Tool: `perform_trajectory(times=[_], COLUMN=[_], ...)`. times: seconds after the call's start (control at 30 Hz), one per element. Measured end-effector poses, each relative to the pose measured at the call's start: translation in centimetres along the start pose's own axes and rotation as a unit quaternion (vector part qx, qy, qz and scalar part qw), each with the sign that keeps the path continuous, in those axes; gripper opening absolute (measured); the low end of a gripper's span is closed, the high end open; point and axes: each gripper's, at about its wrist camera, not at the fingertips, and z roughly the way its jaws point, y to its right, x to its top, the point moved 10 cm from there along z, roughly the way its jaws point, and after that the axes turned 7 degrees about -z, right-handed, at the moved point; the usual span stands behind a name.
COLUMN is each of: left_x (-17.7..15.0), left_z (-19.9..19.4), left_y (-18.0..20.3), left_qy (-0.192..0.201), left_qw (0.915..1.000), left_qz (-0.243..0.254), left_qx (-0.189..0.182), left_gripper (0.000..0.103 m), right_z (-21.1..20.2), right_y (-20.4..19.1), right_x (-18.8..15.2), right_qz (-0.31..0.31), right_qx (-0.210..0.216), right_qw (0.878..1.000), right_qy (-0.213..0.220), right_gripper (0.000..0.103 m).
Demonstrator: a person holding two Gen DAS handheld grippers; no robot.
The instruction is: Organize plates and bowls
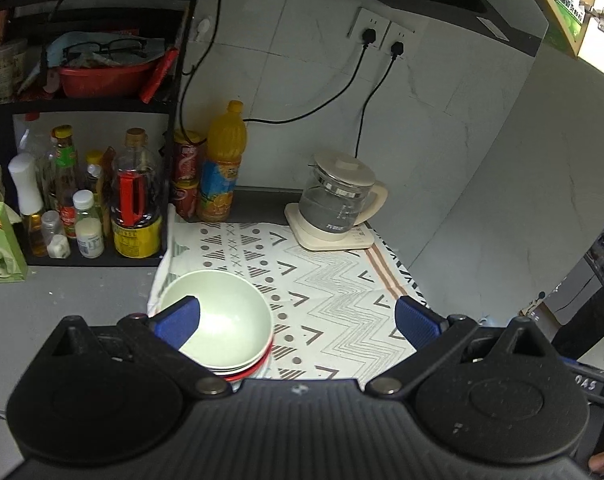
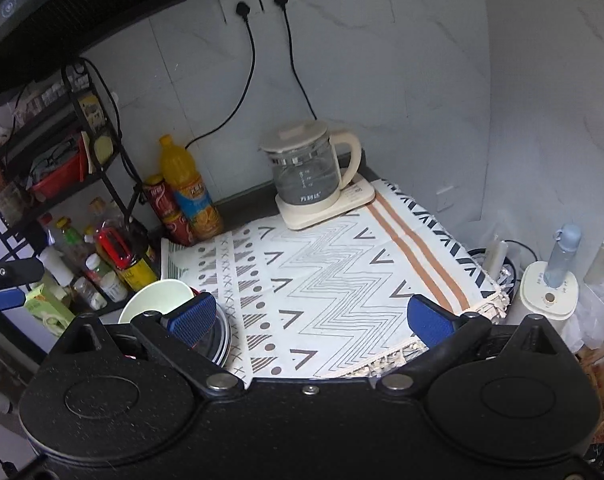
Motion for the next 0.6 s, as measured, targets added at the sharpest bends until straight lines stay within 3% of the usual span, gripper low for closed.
perform_trajectory(times=[0.17,0.6], left_x=[-1.1,-5.7], left_z=[-1.9,-5.7], left_y=[-0.6,-4.6], left_qy=[0.006,-0.01], left_qw=[0.9989,0.9975], left_qz=[0.045,0.065], left_qx=[0.01,0.028], left_gripper=[0.103,0.103], right_z=[-1.6,-5.3], right_y=[-0.9,-5.0], right_x=[-0.3,-4.4], right_qz=[0.012,0.024], right_qx=[-0.016,-0.033], right_qw=[1.0,0.999], right_qy=[0.014,0.011], right_gripper=[0.103,0.103])
